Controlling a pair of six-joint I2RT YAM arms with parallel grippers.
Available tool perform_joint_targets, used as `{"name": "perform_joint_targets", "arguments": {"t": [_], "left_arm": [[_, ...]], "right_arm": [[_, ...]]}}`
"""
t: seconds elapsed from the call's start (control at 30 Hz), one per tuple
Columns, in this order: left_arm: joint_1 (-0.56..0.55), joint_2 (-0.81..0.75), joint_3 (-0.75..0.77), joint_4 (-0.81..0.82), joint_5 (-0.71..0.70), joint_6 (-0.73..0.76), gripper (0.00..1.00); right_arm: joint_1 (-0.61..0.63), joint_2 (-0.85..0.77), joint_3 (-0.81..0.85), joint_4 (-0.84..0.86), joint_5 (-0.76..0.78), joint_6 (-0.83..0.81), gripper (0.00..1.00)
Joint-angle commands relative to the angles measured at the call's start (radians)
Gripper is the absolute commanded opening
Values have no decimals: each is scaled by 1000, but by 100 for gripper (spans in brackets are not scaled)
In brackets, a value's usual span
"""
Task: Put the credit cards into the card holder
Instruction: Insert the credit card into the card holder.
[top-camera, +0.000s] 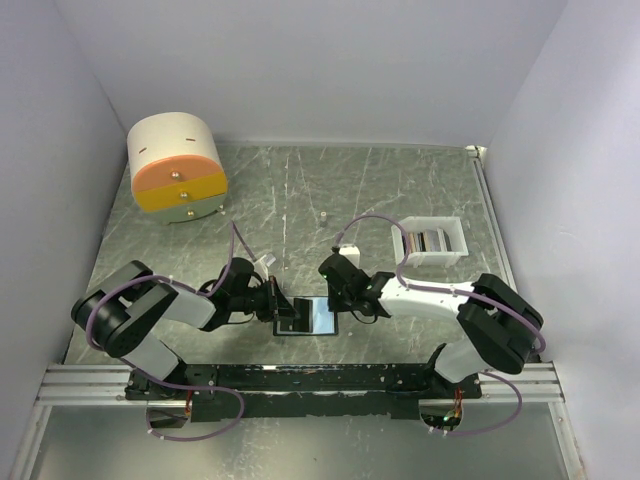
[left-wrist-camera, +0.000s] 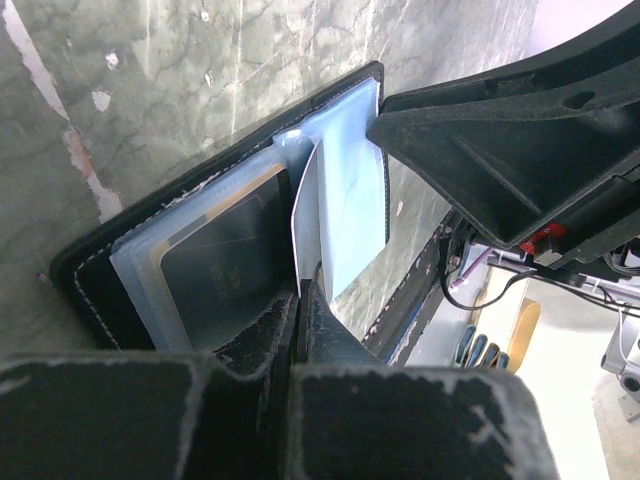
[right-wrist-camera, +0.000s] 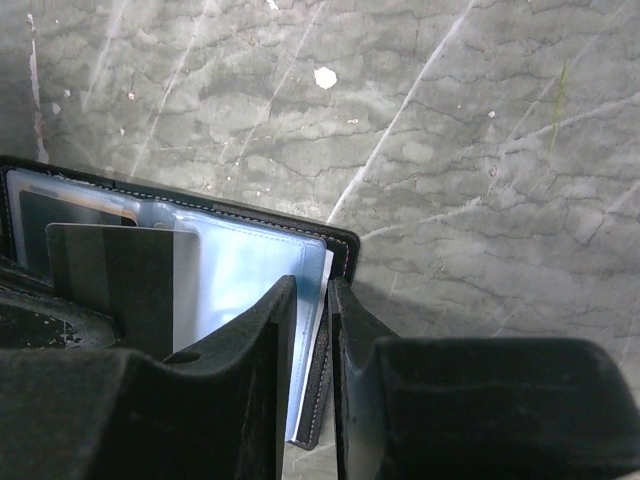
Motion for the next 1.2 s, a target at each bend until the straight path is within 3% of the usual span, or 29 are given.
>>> {"name": "perform_joint_targets", "arguments": {"t": [0.0,0.4,0.57,0.7,0.87,1.17], "left_arm": [[-21,31,-30,-40,-28,-4,7],[-29,62,-25,-10,-47,-31,11],[-29,45,6,-84,-83,-5,9],[-34,59,4,-54,-83,-21,14],[-45,50,22,-78,-99,-20,20],[-60,48,34,-106,-130,-19,16]], "right_arm": [[-2,35,-42,38,-32,30,18],[-2,-24,-44,10,-14,43,18],[-1,-109,-39,-46,-32,49,27],[0,-177,-114,2,-107,85,30],[-1,-183,-176,69,-149,120,27],[0,-135,-225,188,-212,158,20]]}}
